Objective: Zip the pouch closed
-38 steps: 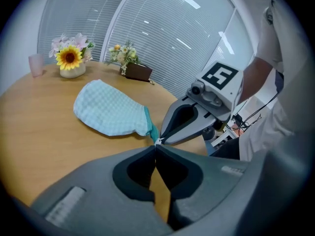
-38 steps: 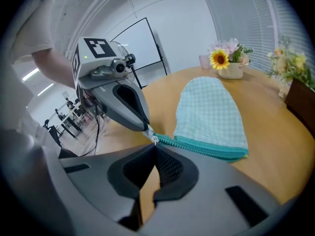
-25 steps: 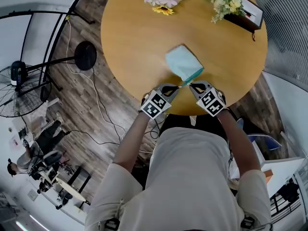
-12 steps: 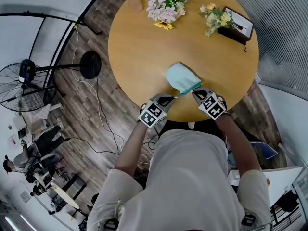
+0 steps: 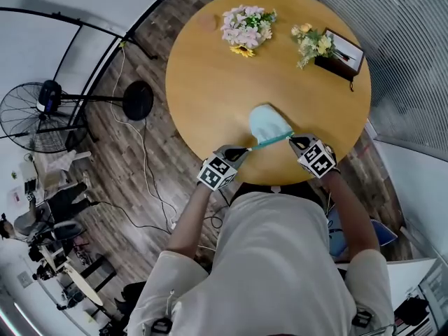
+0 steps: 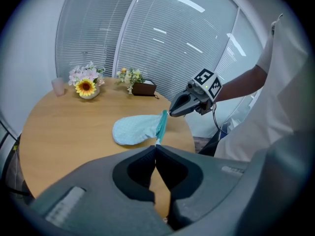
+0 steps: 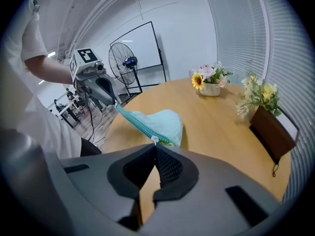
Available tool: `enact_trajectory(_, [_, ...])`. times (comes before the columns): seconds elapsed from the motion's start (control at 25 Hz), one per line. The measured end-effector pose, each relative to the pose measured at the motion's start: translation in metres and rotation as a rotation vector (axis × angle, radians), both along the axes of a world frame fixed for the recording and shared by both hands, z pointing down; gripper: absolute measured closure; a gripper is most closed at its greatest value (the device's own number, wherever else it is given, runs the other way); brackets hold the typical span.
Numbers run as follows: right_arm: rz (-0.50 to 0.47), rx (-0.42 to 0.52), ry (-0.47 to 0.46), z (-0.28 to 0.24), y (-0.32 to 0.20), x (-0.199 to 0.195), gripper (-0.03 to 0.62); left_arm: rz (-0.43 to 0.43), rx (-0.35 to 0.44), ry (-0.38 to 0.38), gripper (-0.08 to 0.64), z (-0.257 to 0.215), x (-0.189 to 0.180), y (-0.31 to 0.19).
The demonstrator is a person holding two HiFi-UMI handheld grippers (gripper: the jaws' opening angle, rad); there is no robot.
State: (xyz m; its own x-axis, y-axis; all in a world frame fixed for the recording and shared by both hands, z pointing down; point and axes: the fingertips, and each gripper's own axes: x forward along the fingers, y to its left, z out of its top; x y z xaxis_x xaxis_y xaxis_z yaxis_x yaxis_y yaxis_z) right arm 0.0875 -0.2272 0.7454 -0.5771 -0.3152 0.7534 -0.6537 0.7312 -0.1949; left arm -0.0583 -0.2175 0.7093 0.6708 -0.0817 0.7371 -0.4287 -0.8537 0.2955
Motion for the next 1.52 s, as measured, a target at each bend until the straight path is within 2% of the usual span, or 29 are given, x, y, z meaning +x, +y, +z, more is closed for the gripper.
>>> enact_trajectory(0.32, [-0.056, -0.02, 0.026, 0.007, 0.001, 0.021, 0.591, -0.048, -0.01, -0.011, 0.541, 0.005, 0.003, 0.006])
enact_trajectory(0.48, [-0.031, -0.044, 0.031, 0.014, -0.002, 0.029, 0.589, -0.062, -0.034, -0.017, 0.54, 0.014, 0.014, 0.015])
enact_trajectory(0.8, [-0.072, -0.07, 0.15, 0.055, 0.007, 0.039, 0.586, -0.143, -0.094, -0.029, 0.538, 0.042, 0.032, 0.037])
enact_trajectory(1.08, [-0.03, -0.068, 0.152, 0.068, 0.009, 0.048, 0.584, -0.289, -0.1, -0.01, 0.538, 0.046, 0.032, 0.051])
enact_trajectory(1.24, [-0.005, -0.066, 0.151, 0.071, 0.004, 0.05, 0.514, -0.364, -0.078, 0.0, 0.538, 0.04, 0.023, 0.062])
enact_trajectory(1.52, [0.019, -0.038, 0.097, 0.06, 0.015, 0.042, 0.509, -0.509, -0.037, 0.035, 0.535, 0.015, -0.002, 0.099])
